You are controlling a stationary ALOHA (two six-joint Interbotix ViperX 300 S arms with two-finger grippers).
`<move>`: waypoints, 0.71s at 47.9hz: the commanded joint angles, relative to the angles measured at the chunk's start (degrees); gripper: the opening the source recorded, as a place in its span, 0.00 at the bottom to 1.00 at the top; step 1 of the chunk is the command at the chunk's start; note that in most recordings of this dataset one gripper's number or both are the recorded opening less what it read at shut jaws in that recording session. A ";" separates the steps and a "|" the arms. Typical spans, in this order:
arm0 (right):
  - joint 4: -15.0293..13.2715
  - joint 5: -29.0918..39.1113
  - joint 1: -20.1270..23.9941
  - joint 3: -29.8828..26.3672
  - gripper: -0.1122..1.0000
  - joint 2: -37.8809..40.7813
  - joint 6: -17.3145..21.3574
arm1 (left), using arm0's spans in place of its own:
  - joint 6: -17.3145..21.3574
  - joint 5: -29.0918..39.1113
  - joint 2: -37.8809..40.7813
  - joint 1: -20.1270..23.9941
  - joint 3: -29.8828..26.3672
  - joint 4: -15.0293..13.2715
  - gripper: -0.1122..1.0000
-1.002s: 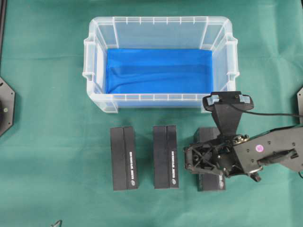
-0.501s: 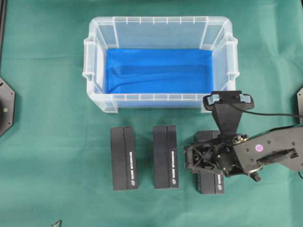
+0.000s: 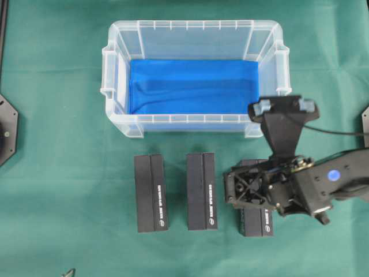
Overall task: Take the box out of the case with the right arm.
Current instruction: 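Lower the box onto the table and open the right gripper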
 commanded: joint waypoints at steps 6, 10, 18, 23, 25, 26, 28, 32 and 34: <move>-0.97 7.82 -1.14 -7.73 0.88 -1.76 -2.37 | 0.00 -0.26 0.18 -0.09 -0.62 0.18 0.10; -0.88 9.23 -1.41 -9.14 0.88 -1.76 -2.81 | 0.00 -0.26 0.18 -0.09 -0.62 0.18 0.10; -0.88 9.14 -1.58 -9.32 0.88 -1.76 -2.90 | 0.00 -0.26 0.18 -0.09 -0.62 0.18 0.10; -0.97 9.14 -1.76 -9.32 0.88 -1.85 -2.99 | 0.00 -0.26 0.26 -0.09 -0.53 0.18 0.10; -0.97 9.40 -1.76 -9.23 0.88 -1.85 -2.99 | 0.00 -0.26 0.18 -0.09 -0.53 0.18 0.10; -0.97 9.40 -1.67 -9.14 0.88 -1.85 -2.99 | 0.00 -0.26 0.18 -0.09 -0.53 0.18 0.10; -0.97 9.67 -1.76 -8.88 0.88 -2.02 -2.99 | 0.00 -0.26 0.18 -0.09 -0.53 0.18 0.10; -0.79 9.67 -1.76 -7.91 0.88 -2.81 -2.90 | 0.00 -0.26 0.18 -0.09 -0.62 0.18 0.10; -0.70 9.49 -1.76 -7.03 0.88 -3.34 -2.64 | 0.00 -0.26 0.18 -0.09 -0.62 0.09 0.10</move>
